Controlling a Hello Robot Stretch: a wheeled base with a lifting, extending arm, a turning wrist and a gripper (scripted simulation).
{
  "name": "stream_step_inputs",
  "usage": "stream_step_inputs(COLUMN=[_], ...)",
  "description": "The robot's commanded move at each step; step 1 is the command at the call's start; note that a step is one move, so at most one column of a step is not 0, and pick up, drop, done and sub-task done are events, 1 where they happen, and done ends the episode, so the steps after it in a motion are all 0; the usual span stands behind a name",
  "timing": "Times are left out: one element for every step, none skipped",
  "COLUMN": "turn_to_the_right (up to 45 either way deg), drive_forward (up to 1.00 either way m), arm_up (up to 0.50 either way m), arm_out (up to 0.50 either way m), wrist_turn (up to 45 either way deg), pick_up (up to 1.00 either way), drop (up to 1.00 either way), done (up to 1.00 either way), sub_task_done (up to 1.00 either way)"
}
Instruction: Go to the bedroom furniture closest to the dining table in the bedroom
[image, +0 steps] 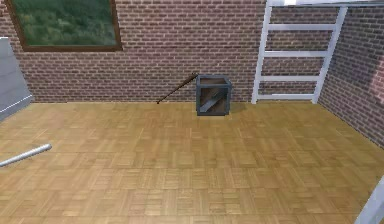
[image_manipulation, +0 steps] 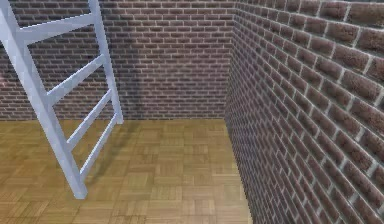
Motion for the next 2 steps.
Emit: stream_step_inputs(turn_to_the_right=[-9.0,0.0], drive_forward=[0.0,0.6], arm_up=[0.0,0.0], arm_out=[0.0,0.0], wrist_turn=[0.0,0.0], pick_up=[0.0,0.0], drop=[0.0,0.0], done=[0.0,0.0], sub_task_done=[0.0,0.0])
